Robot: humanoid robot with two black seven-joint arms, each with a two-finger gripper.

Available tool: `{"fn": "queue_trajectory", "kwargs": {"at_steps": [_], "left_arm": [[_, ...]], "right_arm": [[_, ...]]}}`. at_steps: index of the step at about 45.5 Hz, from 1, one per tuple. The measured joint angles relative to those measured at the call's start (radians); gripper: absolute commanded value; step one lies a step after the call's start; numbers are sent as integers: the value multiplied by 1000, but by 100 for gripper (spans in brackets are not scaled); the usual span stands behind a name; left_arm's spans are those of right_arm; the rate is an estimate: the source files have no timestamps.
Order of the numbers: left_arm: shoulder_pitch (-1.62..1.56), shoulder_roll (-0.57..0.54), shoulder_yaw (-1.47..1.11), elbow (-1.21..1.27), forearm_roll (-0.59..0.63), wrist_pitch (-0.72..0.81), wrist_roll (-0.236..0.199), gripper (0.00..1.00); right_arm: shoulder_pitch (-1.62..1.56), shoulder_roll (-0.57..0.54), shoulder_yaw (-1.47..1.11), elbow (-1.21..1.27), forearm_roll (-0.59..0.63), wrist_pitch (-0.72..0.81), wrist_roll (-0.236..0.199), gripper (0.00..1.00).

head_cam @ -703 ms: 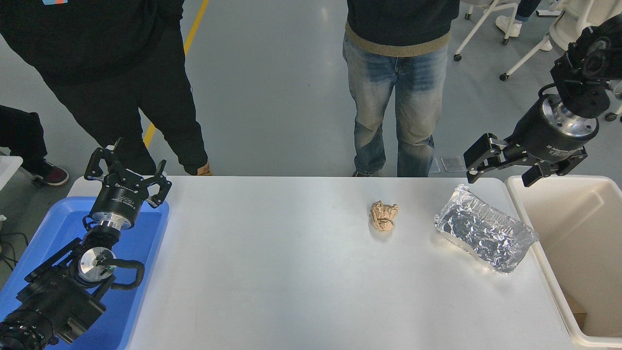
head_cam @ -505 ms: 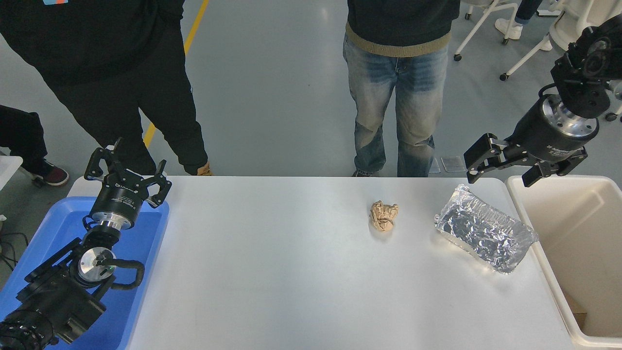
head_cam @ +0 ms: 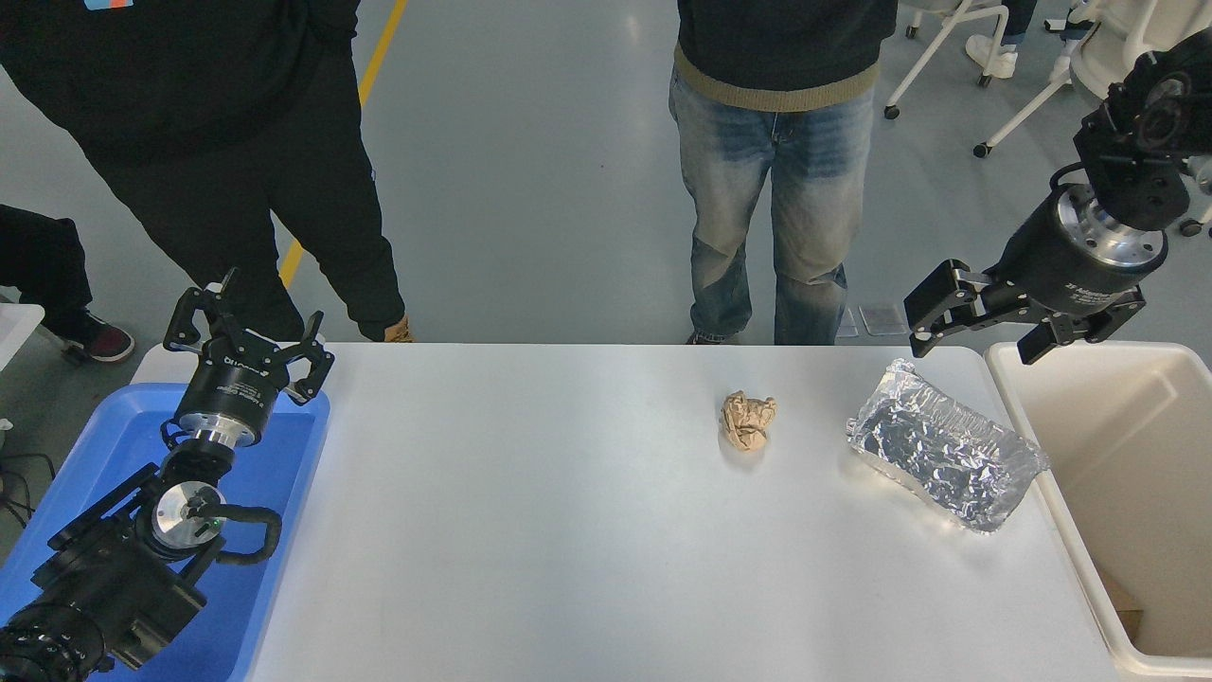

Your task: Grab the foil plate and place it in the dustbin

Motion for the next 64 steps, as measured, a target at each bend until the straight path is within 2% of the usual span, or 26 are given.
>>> {"fn": "queue_trajectory", "kwargs": {"at_steps": [45,64], "left_arm": [[0,0,0,0,0,0,0,99],[0,0,-1,0,0,-1,0,99]], "right_arm": [[-19,3,-15,-31,9,0,2,100],[4,3,-86,-81,113,0,4,100]]}}
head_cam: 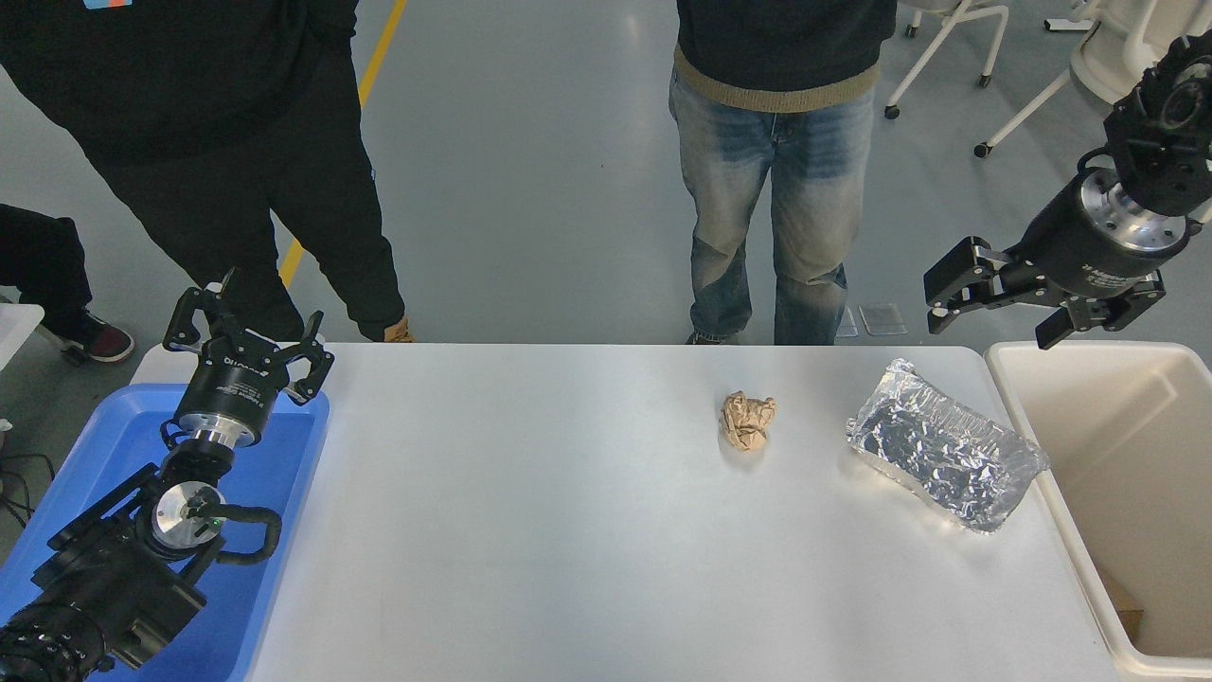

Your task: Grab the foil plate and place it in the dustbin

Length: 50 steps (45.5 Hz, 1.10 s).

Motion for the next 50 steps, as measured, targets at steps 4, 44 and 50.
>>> {"fn": "queue_trajectory", "kwargs": {"at_steps": [4,44,50], "left_arm": [[0,0,0,0,0,0,0,99],[0,0,0,0,0,0,-1,99],[0,0,0,0,0,0,0,99]], "right_arm": [[8,0,-7,-4,10,0,0,100],[-326,2,-23,-83,-69,-164,-2,100],[-413,4,-18,-123,-74,-223,-1,100]]}}
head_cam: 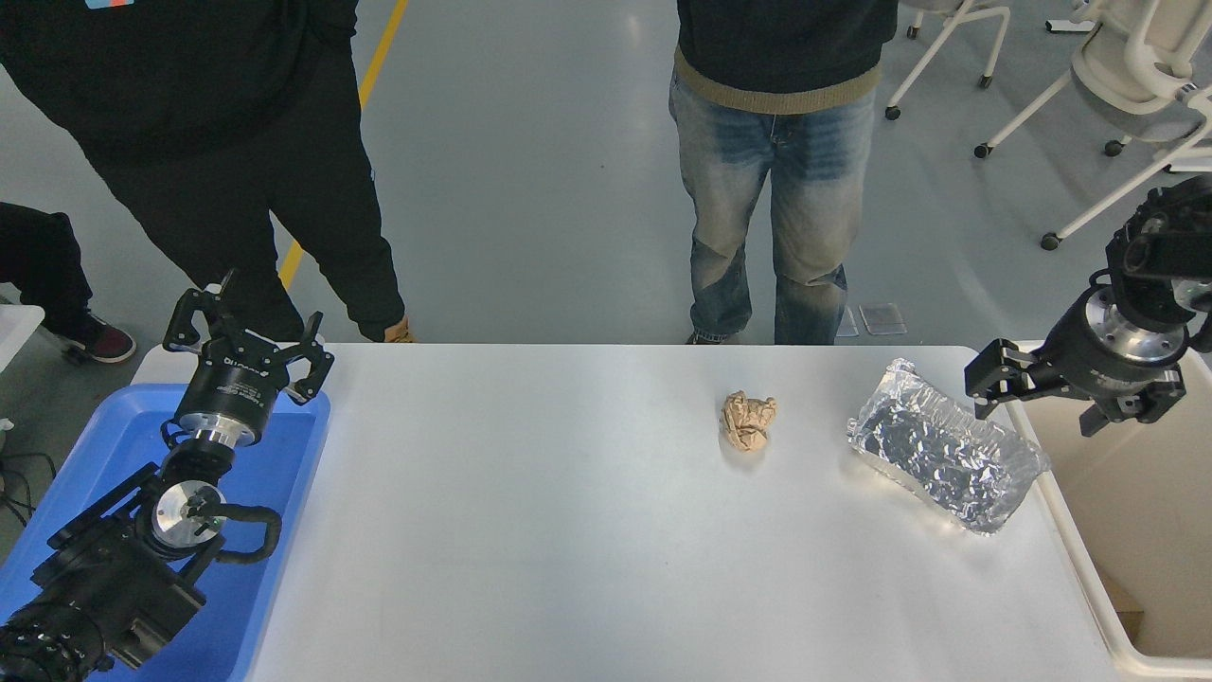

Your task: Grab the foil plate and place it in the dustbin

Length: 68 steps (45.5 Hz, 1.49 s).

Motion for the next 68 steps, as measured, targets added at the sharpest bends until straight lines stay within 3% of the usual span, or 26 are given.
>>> {"fn": "queue_trajectory", "kwargs": {"at_steps": [28,47,54,68], "left_arm": [[0,0,0,0,0,0,0,99],[0,0,0,0,0,0,0,99],[0,0,0,0,0,0,0,99],[0,0,0,0,0,0,0,99]], "right_arm": [[-355,1,110,-212,1,-259,0,100],[-603,0,271,-365,8,-449,0,89],[-656,0,318,-396,52,-487,1,78],[-707,8,357,-421,114,-545,2,78]]}}
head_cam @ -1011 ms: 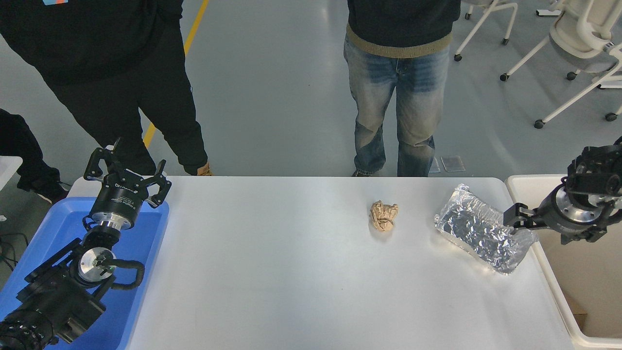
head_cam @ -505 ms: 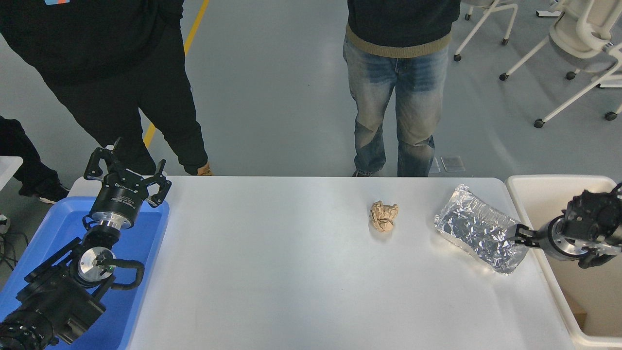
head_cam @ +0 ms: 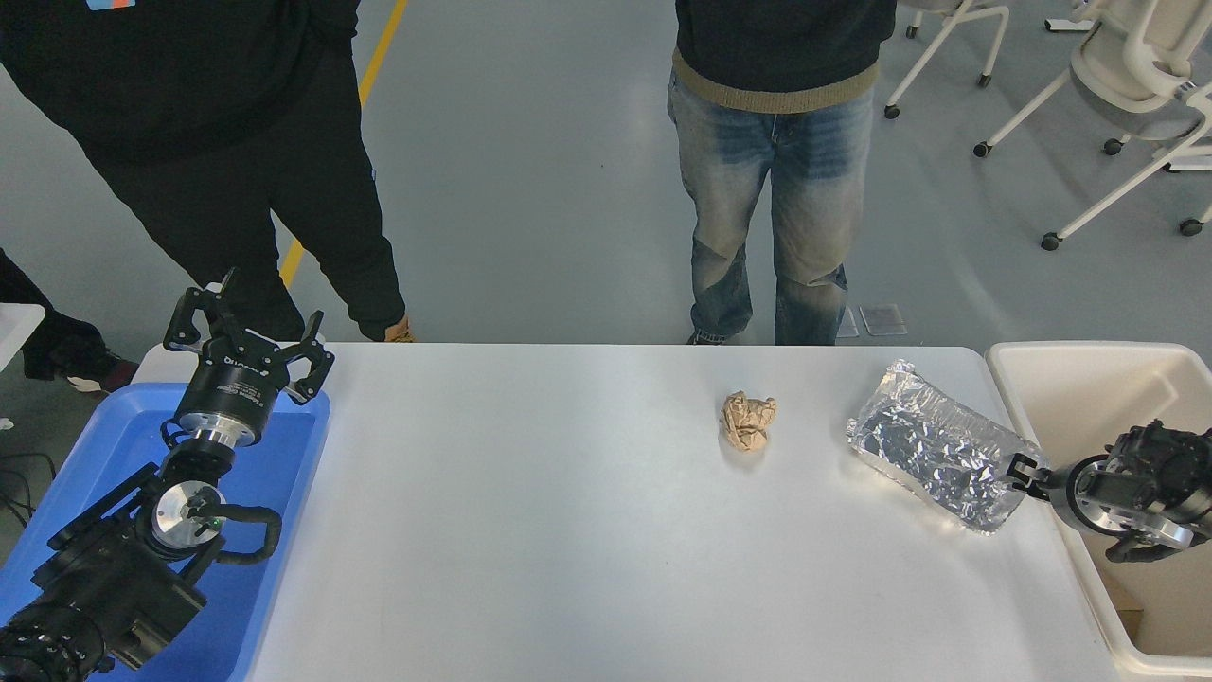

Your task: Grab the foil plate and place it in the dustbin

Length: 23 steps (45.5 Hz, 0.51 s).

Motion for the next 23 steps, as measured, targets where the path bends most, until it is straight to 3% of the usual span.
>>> {"fn": "queue_trajectory", "kwargs": {"at_steps": [19,23], "left_arm": [[0,0,0,0,0,0,0,99],[0,0,0,0,0,0,0,99]], "right_arm": [[-20,33,20,-6,16,-31,2,78],[-25,40,26,-7,17,-34,3,60]]}}
